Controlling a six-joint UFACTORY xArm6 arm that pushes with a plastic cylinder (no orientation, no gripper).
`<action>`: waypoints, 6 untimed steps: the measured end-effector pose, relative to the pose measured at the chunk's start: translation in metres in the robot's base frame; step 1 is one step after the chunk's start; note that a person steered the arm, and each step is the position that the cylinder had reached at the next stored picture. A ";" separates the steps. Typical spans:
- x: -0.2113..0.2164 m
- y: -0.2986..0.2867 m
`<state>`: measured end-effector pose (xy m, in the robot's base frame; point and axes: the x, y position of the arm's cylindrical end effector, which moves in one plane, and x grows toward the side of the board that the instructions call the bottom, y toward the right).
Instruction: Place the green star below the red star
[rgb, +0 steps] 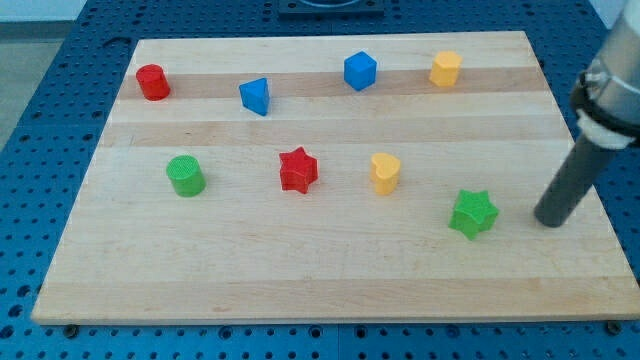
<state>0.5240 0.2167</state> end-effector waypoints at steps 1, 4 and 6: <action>-0.008 -0.080; -0.025 -0.189; 0.005 -0.209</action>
